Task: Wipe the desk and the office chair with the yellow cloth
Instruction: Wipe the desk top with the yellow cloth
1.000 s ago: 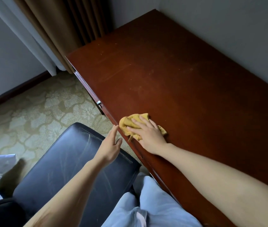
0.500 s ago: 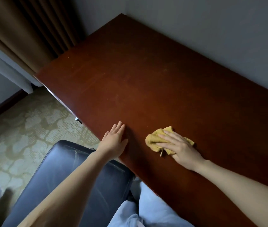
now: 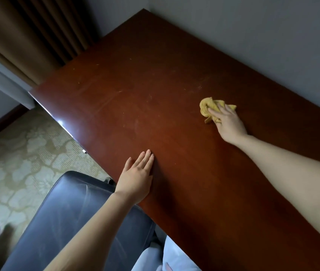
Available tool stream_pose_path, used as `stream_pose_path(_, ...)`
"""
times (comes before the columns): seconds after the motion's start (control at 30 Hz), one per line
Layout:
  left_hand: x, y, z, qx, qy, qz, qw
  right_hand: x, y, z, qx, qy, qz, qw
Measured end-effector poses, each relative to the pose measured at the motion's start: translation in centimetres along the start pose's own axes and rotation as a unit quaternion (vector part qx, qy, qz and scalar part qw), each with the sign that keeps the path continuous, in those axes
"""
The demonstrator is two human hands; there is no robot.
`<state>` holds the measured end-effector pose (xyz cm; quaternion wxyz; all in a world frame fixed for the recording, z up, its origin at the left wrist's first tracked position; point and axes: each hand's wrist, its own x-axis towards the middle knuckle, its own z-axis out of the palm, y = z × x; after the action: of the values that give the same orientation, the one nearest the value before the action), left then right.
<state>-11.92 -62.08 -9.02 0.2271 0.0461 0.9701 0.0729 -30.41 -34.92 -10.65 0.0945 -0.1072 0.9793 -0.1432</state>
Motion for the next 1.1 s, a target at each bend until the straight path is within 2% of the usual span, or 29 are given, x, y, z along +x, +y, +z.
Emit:
stream_pose_path(0.1,0.2,-0.1,-0.1,-0.007,0.007,-0.003,1.000,2.6,-2.4,1.1,-0.033,-0.006,0.048,0.998)
stream_pose_path(0.17,0.2,0.0,-0.3,-0.007,0.006,-0.005,1.000,2.9,-4.3,2.0,-0.032,-0.015,0.036,0.999)
stream_pose_path(0.27,0.3,0.2,-0.8,-0.025,0.006,-0.016,1.000,1.3,-7.1,3.3,-0.020,-0.027,-0.051,0.998)
stream_pose_path(0.4,0.1,0.5,-1.8,-0.046,0.048,-0.030,0.997,-3.3,-9.8,4.5,-0.016,-0.033,-0.161,0.986)
stream_pose_path(0.57,-0.4,0.7,-2.4,-0.062,0.085,-0.059,0.993,-9.2,-10.5,5.0,0.029,-0.075,-0.243,0.967)
stream_pose_path(0.73,0.0,1.8,-2.7,-0.061,0.050,-0.040,0.996,-13.3,-8.8,4.4,0.041,-0.092,-0.332,0.938)
stream_pose_path(0.87,0.7,3.3,-2.8,-0.044,0.019,-0.012,0.999,-15.4,-5.4,3.2,0.002,-0.086,-0.418,0.905)
stream_pose_path(0.97,1.7,4.2,-3.0,-0.023,0.005,0.011,1.000,-15.6,-2.5,2.1,-0.028,-0.090,-0.426,0.900)
stream_pose_path(1.1,3.3,4.9,-3.2,0.001,-0.007,0.023,1.000,-14.1,0.8,0.8,-0.056,-0.081,-0.391,0.915)
